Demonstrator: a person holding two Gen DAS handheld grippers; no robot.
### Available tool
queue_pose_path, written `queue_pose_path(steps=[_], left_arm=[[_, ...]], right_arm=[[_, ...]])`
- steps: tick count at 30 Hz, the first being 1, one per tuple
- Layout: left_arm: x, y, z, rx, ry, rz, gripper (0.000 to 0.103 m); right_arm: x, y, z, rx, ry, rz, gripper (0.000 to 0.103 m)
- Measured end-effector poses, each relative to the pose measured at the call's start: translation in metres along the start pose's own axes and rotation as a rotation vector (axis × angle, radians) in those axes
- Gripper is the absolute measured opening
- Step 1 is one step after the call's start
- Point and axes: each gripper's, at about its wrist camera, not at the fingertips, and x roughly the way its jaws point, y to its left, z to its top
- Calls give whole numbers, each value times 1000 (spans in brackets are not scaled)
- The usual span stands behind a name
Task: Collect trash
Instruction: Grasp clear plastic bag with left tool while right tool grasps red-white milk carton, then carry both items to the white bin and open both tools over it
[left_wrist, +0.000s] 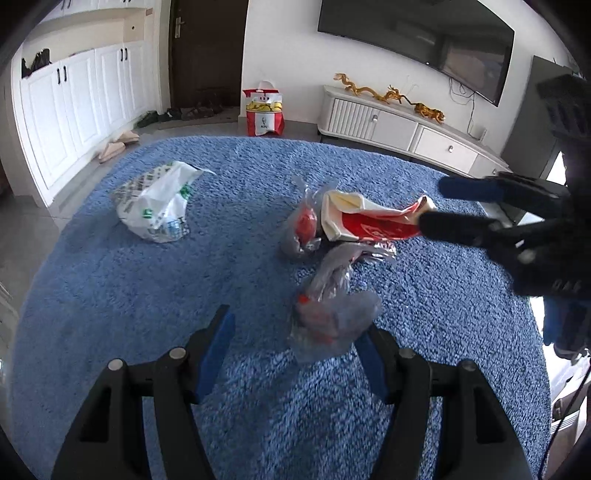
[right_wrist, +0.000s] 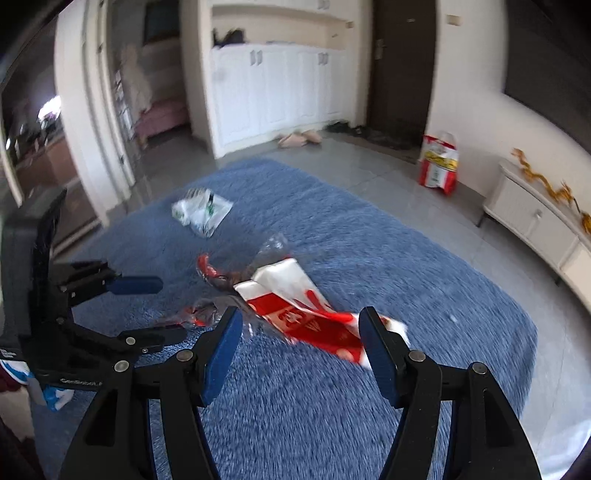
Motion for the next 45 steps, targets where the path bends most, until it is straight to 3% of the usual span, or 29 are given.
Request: queue_pose_path(steps=[7, 10, 11, 14, 18, 26, 31, 36, 45], left_arm=[[19, 9, 8, -37, 37, -75, 61], [22, 5, 9, -36, 37, -86, 61], [22, 4, 9, -30, 35, -90, 56], [23, -1, 8, -12, 42, -98, 38], [18, -4, 3, 1, 50, -113, 14], [-24, -25, -21, 63, 18, -172, 10], [-64, -35, -38, 66, -14, -207, 10], [-107, -43, -51, 75, -62, -161, 10], [-189, -68, -76, 133, -186, 15, 10]], right_arm=[[37, -3, 7, -25, 74, -22, 60], [44, -7, 7, -20, 97, -40, 44], [46, -9, 6, -13, 101, -38, 35], [44, -11, 1, 2, 97, -49, 30], [27, -13, -6, 23, 66, -92, 20], [-29, -17, -41, 150, -18, -109, 5], [-69, 2, -68, 211, -70, -78, 5], [-109, 25, -97, 264, -123, -43, 5], [-202, 50, -141, 336, -261, -41, 5]])
